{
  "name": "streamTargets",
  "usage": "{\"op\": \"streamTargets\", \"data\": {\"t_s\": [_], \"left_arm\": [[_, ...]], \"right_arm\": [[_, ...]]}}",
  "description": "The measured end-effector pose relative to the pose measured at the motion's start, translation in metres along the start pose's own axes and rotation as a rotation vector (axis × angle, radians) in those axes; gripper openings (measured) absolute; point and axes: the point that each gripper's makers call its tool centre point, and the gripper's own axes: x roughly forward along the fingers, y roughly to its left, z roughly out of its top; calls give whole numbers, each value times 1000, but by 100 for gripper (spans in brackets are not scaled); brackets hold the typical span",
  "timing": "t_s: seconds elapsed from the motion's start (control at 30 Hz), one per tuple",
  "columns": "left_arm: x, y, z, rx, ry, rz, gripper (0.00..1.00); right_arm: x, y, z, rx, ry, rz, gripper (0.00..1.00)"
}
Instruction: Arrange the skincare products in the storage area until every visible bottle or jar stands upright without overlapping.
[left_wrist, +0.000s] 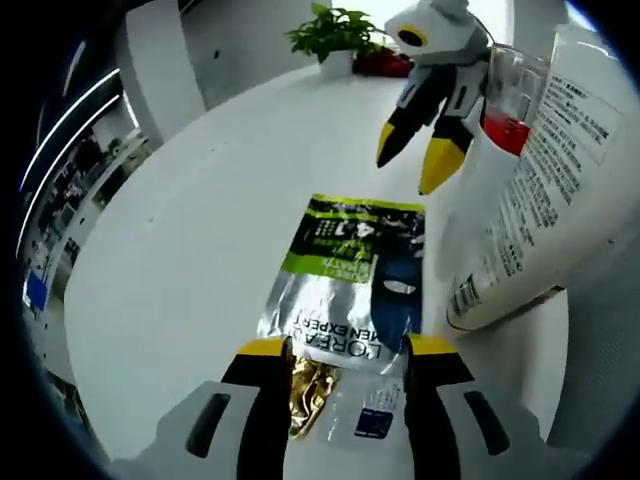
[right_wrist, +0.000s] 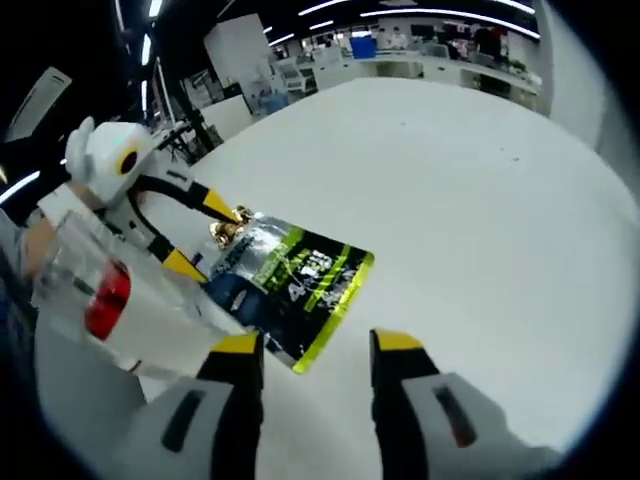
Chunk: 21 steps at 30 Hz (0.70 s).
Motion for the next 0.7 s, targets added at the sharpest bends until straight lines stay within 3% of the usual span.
{"op": "streamTargets", "data": {"t_s": [0.43,0.7], "left_arm": [[10,-2,-3,45,48,-53,40],[14,-2,-8,30,63,-76,37]], "right_arm": [[7,0,0,87,-26,57,41],[11,5,3,136,-52,96,41]]}}
